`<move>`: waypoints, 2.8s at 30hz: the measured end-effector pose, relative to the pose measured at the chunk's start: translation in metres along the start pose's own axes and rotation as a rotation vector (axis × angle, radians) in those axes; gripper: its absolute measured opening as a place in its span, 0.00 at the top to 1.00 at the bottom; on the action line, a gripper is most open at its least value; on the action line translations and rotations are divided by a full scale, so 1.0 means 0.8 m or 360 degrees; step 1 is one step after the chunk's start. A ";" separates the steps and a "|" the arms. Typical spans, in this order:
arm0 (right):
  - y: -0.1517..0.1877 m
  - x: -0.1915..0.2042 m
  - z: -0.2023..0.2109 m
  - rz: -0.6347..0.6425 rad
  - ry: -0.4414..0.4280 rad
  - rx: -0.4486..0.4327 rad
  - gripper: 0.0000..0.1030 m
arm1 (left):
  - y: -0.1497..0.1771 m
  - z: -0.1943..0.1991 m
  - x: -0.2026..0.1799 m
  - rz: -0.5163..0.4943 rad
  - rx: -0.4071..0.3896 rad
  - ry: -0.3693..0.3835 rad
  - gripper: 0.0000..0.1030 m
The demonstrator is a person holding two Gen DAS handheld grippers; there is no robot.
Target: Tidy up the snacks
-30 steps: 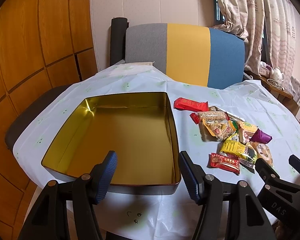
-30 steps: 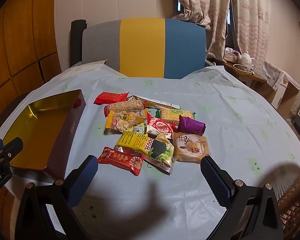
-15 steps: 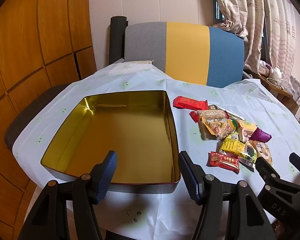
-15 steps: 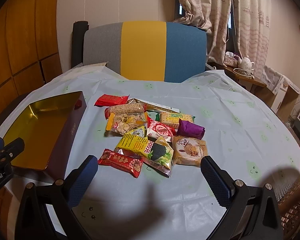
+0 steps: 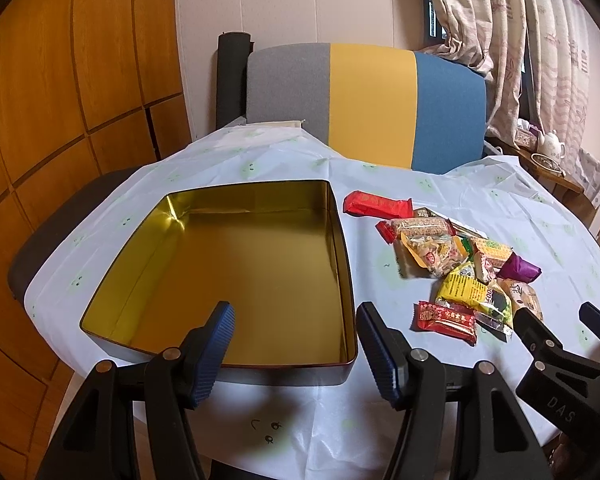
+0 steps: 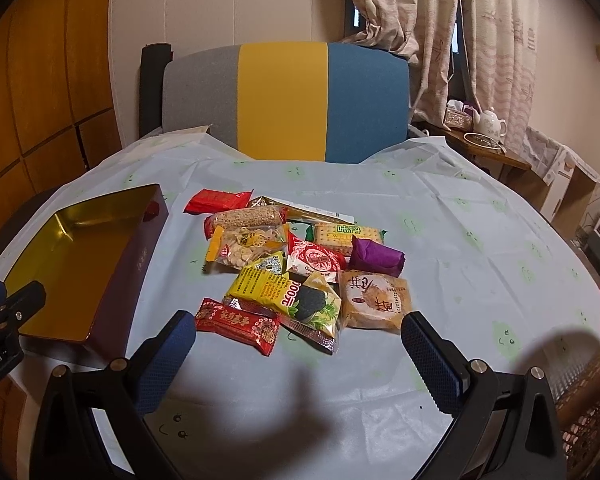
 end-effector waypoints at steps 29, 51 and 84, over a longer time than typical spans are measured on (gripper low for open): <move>-0.050 -0.060 -0.006 -0.0010 0.0009 -0.0019 0.00 | 0.006 -0.004 -0.045 -0.0140 0.0095 0.0429 0.33; -0.130 -0.226 -0.089 -0.0220 -0.0243 0.0279 0.00 | 0.011 -0.083 -0.194 -0.1357 0.0542 0.0442 0.39; -0.124 -0.229 -0.111 -0.0326 -0.0358 0.0408 0.00 | 0.031 -0.115 -0.243 -0.1503 0.0771 0.0699 0.55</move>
Point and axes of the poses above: each gripper's, at about its wrist camera, not at the fingertips, and z roughly against the way its jaws point, x to its left, y to its underside, the point moved 8 cm from there along -z, roughly the way its jaws point, and after that the axes turned 15 degrees about x, right-handed, at the moved point
